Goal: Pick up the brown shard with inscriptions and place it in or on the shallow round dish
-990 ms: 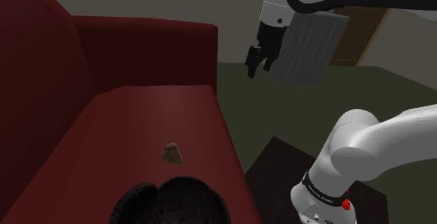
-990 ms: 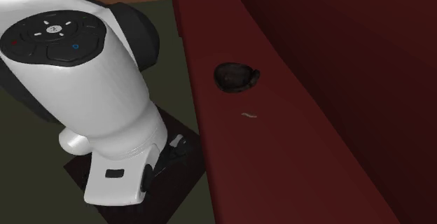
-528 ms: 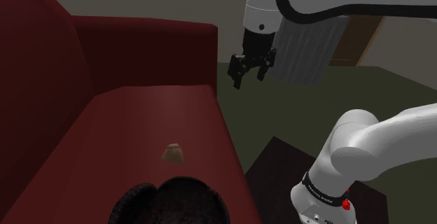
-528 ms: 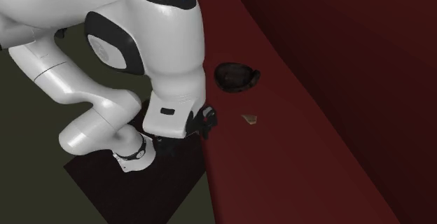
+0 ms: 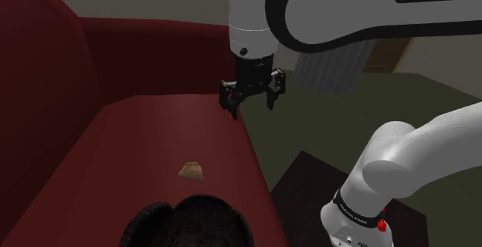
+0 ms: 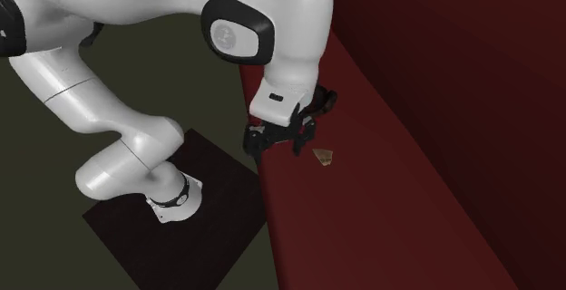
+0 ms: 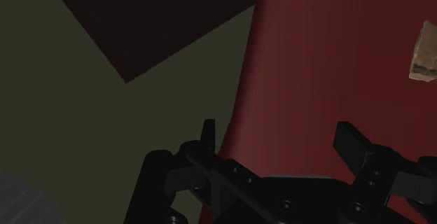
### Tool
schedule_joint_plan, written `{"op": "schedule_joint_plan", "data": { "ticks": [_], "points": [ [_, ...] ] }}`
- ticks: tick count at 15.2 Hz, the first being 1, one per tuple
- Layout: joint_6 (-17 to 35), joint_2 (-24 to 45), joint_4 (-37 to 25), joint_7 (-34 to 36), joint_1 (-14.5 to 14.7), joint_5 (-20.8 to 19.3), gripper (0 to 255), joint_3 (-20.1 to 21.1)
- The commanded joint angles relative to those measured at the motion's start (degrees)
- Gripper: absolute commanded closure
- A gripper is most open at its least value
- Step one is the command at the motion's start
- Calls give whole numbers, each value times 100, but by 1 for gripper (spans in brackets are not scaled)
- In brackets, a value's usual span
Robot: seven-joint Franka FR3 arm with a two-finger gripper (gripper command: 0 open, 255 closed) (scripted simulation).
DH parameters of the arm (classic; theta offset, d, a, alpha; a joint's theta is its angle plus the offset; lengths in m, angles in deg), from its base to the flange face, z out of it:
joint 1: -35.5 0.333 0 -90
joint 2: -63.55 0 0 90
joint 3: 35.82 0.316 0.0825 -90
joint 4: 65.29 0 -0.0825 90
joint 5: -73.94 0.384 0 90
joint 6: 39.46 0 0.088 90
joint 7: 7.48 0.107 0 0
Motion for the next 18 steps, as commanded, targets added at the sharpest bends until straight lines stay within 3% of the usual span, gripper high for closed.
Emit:
{"op": "schedule_joint_plan", "data": {
  "ticks": [1, 6, 8, 10, 12, 14, 15, 18],
  "points": [
    [-61, 385, -345, 677, -160, -8, 0, 459],
    [-223, 1653, -1333, 2426, -710, -375, 0, 1720],
    [-339, 2387, -1810, 3272, -952, -752, 0, 2312],
    [-543, 3382, -2351, 4287, -1068, -1378, 0, 2902],
    [-898, 4578, -2974, 5379, -760, -2188, 0, 3190],
    [-1296, 5530, -3662, 6179, -48, -2775, 0, 2966],
    [-1299, 5530, -3691, 6180, 43, -2760, 0, 2868],
    [-1030, 5407, -3354, 6140, -98, -2691, 0, 2872]
  ]
}}
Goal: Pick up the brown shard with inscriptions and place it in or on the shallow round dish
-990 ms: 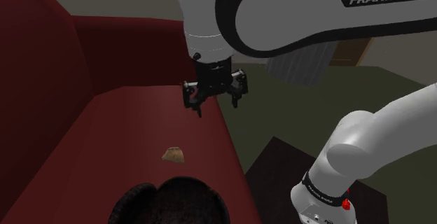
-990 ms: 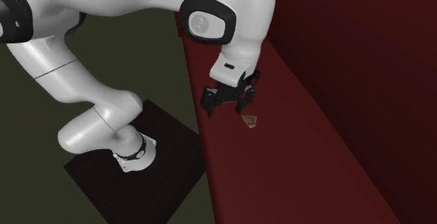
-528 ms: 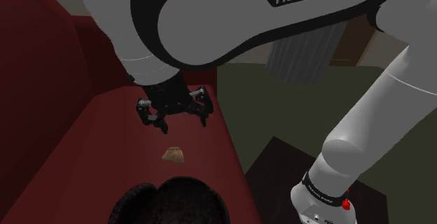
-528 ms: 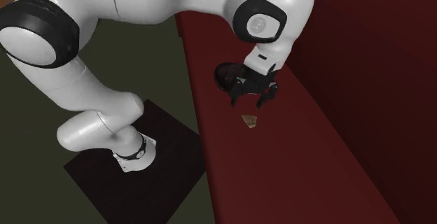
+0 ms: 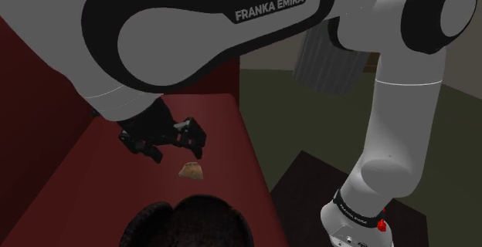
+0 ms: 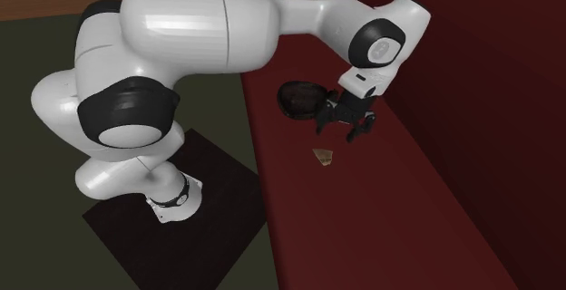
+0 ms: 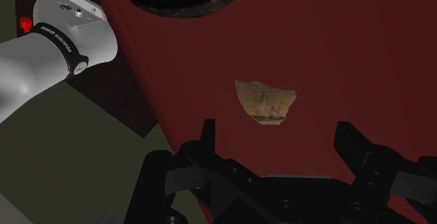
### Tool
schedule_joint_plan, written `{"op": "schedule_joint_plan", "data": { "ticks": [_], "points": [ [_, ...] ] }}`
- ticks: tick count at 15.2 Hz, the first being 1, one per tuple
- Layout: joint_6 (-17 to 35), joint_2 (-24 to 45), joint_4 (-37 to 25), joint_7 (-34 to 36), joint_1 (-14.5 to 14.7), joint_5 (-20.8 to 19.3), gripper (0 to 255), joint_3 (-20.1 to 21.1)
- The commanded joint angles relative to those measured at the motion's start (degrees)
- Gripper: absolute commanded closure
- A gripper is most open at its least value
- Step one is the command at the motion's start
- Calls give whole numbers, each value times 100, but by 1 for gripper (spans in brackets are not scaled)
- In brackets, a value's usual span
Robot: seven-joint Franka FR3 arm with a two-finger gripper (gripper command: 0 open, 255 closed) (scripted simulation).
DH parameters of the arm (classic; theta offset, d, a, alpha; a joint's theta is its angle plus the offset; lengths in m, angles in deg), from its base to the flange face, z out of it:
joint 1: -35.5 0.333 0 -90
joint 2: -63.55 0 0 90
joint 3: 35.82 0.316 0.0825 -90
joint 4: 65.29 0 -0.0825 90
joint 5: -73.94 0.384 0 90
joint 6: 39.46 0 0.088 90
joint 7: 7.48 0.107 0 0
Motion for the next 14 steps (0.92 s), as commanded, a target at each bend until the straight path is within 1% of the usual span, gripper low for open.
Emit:
{"op": "schedule_joint_plan", "data": {
  "ticks": [1, 4, 12, 13, 14],
  "points": [
    [152, -24, 172, 16, -55, 6, 0, -3],
    [456, -136, 540, -16, -209, 57, 0, 17],
    [455, -135, 539, -16, -208, 57, 0, 16],
    [455, -135, 539, -16, -208, 57, 255, 16],
    [455, -135, 539, -16, -208, 57, 255, 16]
  ]
}}
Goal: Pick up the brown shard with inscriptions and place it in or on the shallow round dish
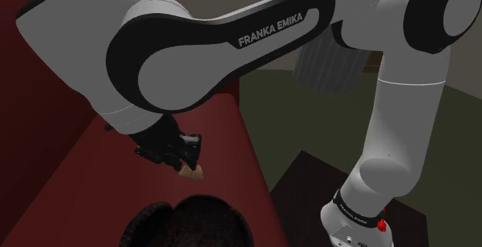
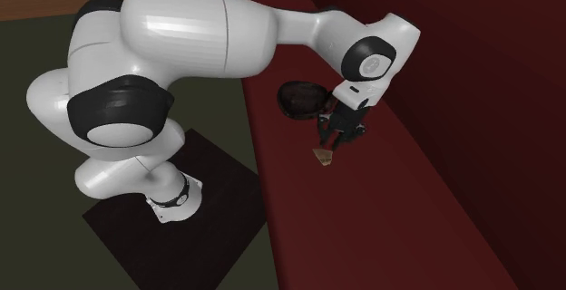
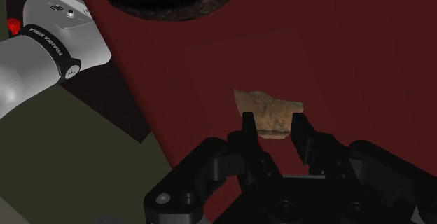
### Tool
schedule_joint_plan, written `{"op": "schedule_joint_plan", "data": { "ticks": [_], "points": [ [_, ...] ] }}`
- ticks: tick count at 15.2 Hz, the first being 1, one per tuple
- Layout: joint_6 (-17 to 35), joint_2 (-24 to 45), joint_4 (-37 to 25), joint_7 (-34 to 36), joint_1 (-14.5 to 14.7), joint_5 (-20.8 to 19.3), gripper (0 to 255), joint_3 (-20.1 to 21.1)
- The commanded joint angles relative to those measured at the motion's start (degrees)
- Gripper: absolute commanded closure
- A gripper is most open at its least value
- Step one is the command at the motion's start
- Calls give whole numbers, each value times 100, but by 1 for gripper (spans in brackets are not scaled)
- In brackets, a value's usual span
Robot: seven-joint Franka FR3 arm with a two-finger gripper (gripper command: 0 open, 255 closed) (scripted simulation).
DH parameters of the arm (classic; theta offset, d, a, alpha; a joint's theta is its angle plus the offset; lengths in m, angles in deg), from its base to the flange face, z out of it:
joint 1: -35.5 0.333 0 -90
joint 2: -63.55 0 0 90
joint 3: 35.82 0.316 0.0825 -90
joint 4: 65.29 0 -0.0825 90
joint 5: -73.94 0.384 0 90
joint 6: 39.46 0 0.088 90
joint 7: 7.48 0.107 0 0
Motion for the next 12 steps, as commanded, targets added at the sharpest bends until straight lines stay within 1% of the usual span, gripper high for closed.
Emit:
{"op": "schedule_joint_plan", "data": {
  "ticks": [1, 8, 9, 10, 11, 12],
  "points": [
    [0, 0, 0, 0, 0, 0, 255, 0],
    [0, 0, 0, 0, 0, 0, 255, 0],
    [0, 0, 0, 0, 0, 0, 0, 0],
    [1303, -1424, 1029, -1455, -1379, 1278, 0, 510],
    [2171, -3052, 1871, -3465, -2049, 3225, 0, 295],
    [2341, -3190, 2055, -3785, -1784, 3483, 0, -81]
  ]
}}
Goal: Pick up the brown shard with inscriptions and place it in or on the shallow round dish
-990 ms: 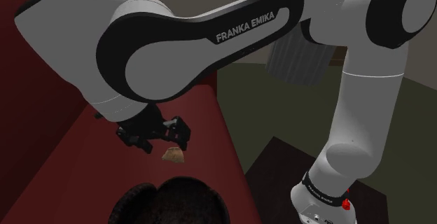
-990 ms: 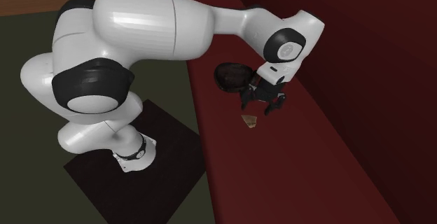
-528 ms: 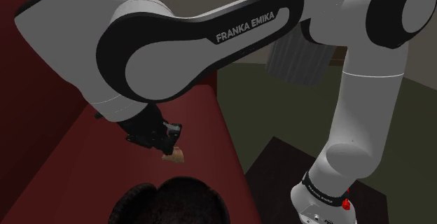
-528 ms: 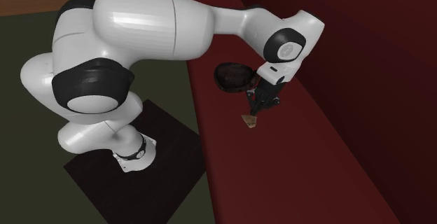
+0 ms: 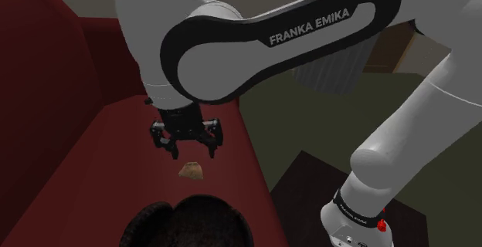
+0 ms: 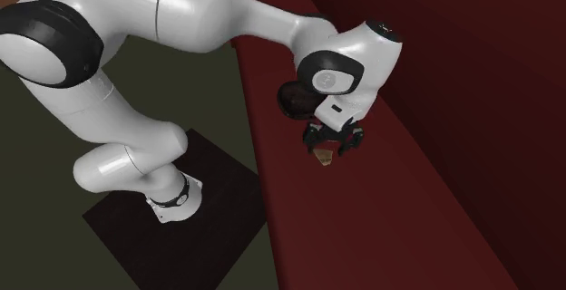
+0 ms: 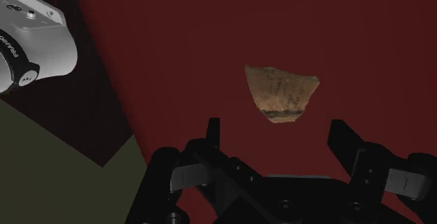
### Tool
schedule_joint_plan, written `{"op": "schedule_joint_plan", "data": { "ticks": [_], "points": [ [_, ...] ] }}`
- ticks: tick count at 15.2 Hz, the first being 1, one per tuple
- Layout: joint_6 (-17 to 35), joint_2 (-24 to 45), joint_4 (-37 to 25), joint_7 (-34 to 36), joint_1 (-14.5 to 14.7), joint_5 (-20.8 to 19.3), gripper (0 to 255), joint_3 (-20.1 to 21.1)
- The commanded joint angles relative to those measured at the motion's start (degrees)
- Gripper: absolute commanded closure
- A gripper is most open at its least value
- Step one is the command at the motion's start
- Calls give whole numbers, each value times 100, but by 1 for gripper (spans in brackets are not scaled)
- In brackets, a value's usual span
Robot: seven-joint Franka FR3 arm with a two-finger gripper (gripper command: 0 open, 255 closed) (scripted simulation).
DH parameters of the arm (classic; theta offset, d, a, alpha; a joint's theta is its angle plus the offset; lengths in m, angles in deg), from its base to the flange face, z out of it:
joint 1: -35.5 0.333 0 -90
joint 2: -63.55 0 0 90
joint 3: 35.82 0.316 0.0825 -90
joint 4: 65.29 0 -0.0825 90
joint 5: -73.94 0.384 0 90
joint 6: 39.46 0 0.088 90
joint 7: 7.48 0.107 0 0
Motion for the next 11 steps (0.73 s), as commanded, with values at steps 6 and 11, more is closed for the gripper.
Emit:
{"op": "schedule_joint_plan", "data": {
  "ticks": [6, 11],
  "points": [
    [1139, -434, 825, -1242, 179, 952, 0, -427],
    [1269, -370, 910, -1207, 164, 912, 0, -383]
  ]
}}
